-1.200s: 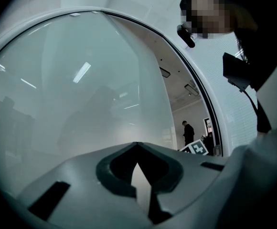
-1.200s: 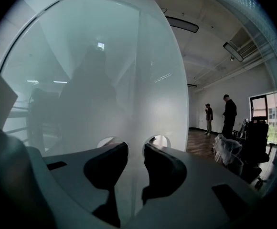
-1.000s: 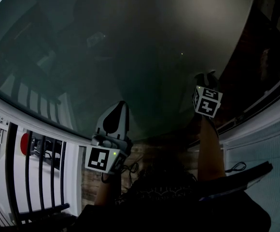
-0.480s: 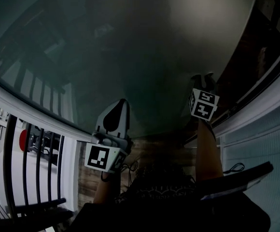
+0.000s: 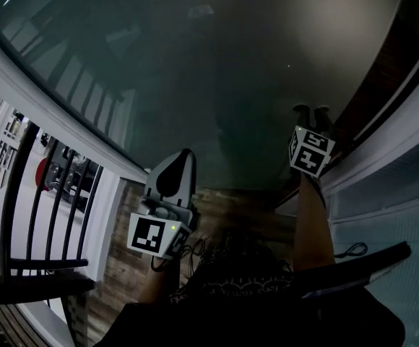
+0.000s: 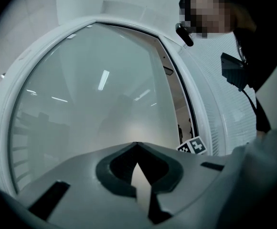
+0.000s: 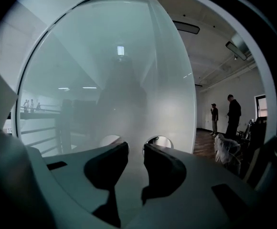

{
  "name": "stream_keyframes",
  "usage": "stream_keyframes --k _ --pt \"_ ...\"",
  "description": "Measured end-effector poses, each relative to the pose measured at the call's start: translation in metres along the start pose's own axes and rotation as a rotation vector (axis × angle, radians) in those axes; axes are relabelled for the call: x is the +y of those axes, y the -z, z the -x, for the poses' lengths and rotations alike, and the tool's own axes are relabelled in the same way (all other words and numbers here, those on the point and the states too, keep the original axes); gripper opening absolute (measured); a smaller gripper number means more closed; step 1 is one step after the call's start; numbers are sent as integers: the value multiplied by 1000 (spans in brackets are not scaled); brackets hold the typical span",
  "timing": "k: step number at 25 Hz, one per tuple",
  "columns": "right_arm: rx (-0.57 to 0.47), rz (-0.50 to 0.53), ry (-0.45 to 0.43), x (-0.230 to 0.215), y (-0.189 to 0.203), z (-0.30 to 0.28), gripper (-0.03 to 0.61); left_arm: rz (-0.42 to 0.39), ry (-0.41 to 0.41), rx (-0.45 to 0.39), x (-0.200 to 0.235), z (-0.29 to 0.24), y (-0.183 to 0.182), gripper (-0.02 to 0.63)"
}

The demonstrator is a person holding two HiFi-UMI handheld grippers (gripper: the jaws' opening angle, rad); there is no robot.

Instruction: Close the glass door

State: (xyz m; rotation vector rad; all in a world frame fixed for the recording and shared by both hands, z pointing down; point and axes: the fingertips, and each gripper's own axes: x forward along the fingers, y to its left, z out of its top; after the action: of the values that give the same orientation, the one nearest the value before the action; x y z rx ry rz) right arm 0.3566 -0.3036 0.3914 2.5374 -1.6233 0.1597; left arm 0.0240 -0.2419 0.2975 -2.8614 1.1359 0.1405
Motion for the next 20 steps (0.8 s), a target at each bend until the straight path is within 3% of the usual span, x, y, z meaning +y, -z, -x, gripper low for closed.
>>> stream_keyframes --k 7,20 --pt "-11 0 -8 5 -2 31 104 -12 -52 -5 -5 40 -9 2" --pt "2 -7 35 8 7 72 101 -10 -20 -10 -5 87 -16 2"
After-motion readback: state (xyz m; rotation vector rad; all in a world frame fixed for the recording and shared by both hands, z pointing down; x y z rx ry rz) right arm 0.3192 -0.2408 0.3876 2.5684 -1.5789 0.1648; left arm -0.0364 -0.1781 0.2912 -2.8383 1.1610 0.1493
